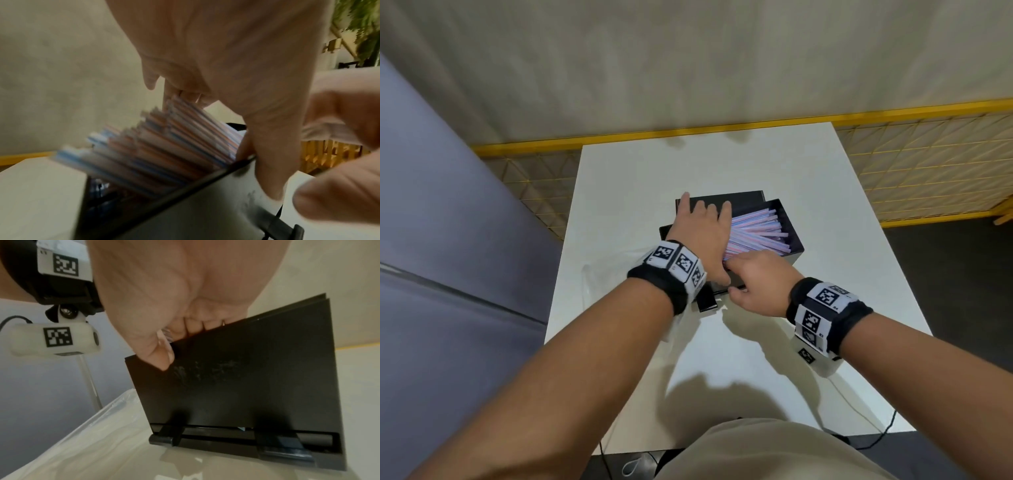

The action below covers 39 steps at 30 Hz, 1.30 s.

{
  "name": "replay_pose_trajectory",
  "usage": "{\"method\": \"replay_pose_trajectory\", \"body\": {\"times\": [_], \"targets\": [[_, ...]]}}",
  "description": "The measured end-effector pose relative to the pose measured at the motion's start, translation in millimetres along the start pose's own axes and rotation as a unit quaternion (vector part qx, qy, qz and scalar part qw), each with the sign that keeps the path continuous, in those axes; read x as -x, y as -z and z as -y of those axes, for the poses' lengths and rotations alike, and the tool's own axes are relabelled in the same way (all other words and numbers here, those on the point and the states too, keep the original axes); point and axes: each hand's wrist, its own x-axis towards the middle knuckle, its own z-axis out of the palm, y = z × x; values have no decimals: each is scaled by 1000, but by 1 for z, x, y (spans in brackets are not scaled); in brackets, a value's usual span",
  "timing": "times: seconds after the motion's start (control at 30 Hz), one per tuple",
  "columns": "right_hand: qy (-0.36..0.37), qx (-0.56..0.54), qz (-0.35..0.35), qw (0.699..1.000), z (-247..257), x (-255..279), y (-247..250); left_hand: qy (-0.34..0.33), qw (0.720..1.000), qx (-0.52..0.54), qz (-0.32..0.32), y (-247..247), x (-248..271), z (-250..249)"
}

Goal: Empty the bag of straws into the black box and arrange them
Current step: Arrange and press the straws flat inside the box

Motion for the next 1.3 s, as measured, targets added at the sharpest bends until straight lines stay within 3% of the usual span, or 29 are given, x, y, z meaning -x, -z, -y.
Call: {"method": "replay_pose_trajectory", "body": {"times": [0.13,0.33,0.57,0.77,1.0,1.3], "targets": [[-10,15,23,1000,4,-7,2,17,998,13,59,1,-6,-2],[-23,49,4,999,14,-13,-8,-1,998,60,-8,-10,-2,3],[-98,26,115,988,21,-38,8,-5,997,75,-27,-18,-3,15],[-68,93,21,993,22,-21,0,39,991,121,-47,-40,10,27],[-65,50,131,988,15,-41,16,24,984,159,-71,-44,14,28],[-81,84,69,991,7,-32,19,27,980,181,-79,-45,16,29]]}}
